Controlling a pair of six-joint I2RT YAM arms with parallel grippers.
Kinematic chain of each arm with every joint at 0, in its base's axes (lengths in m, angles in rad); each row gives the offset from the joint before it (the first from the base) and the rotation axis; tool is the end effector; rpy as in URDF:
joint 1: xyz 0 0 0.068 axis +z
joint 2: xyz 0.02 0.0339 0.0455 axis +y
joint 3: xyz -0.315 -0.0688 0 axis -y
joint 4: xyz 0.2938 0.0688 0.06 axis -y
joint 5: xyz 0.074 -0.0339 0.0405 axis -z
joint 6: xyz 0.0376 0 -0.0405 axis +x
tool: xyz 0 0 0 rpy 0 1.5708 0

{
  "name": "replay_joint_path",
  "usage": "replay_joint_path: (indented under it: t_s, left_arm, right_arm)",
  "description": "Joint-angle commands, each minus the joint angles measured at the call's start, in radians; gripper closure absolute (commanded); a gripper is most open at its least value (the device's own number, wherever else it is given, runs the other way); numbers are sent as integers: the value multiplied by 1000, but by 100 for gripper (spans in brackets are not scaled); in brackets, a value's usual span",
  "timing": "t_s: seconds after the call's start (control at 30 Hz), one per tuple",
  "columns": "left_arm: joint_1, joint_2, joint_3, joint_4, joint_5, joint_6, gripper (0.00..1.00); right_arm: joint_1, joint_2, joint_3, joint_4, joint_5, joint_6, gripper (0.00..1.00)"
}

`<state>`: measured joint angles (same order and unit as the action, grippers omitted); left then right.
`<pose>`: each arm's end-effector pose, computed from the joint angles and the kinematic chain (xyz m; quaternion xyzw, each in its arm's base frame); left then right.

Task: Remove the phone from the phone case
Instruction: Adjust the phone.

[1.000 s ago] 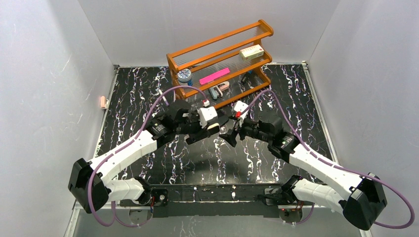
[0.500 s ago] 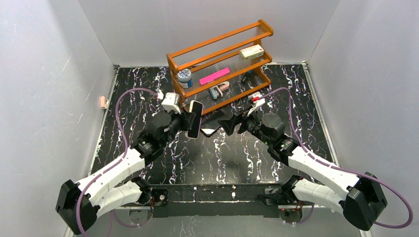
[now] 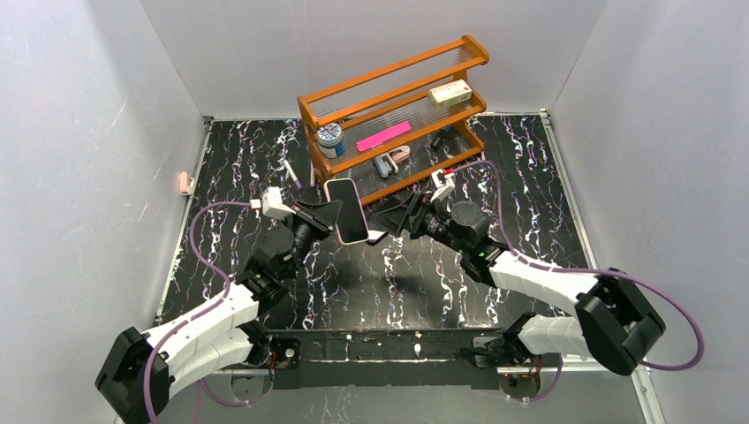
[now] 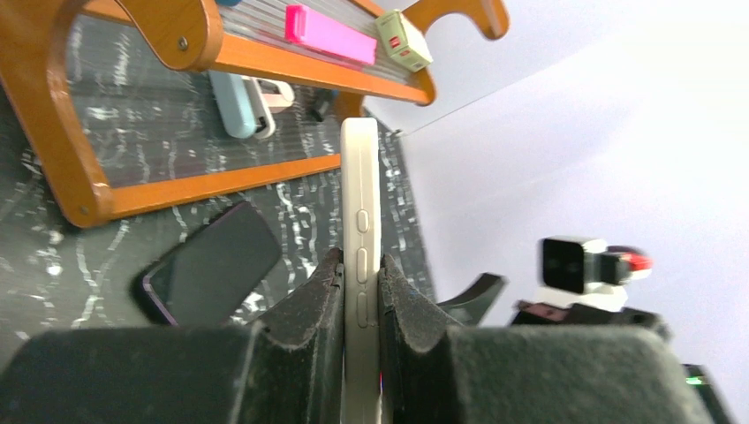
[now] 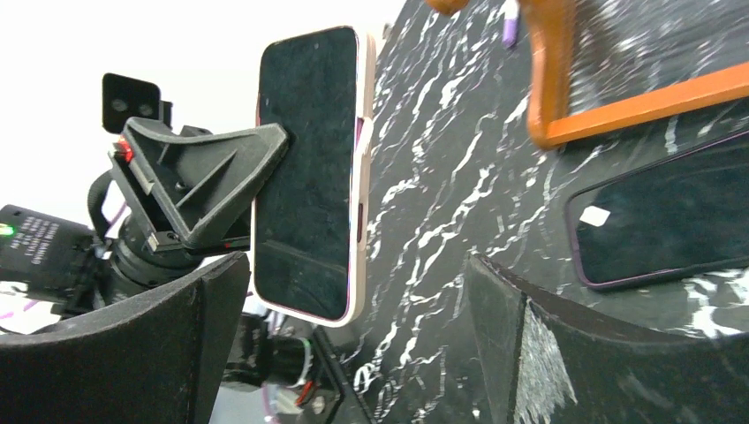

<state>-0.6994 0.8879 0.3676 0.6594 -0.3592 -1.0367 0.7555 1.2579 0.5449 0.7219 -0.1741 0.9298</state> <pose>0.1724 -0.1277 0.2790 -0.2413 0.6139 -0.4907 0.5693 0.2107 0.2074 0.2674 -0.0005 0.7040 0.5689 0.4252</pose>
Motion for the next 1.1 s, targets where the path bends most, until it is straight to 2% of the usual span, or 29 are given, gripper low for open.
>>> replay_joint_path:
  t_s: [0.0,0.1,0.27,0.43,0.5,0.67,0.8,1.0,1.07]
  left_arm:
    - [4,18,-19,263,-32,-188,100]
    - [3,35,-32,301,-21,-229,100]
    - [4,52,-40,335,-5,-243,100]
    - [4,55,-45,348,0,-225,100]
    - [4,52,-48,350,9,-206,96]
    - [9,7,-64,349,30,-110,72]
    - [62,-21,-43,335,146,-53,60]
    - [167,3,12,332,409,-55,60]
    - [186,17,25,333,458,-64,60]
  right_arm:
    - [2,58,22,201,-101,135,4]
    - [2,93,28,264,-137,169,15]
    - [2,134,45,356,-193,200,44]
    - [2,152,56,396,-221,208,79]
    - [1,143,57,397,-232,205,98]
    - [-29,108,83,352,-322,172,99]
    - [-75,97,117,310,-452,168,99]
    - [-131,85,148,267,-572,168,99]
    - [-145,87,164,253,-613,169,99]
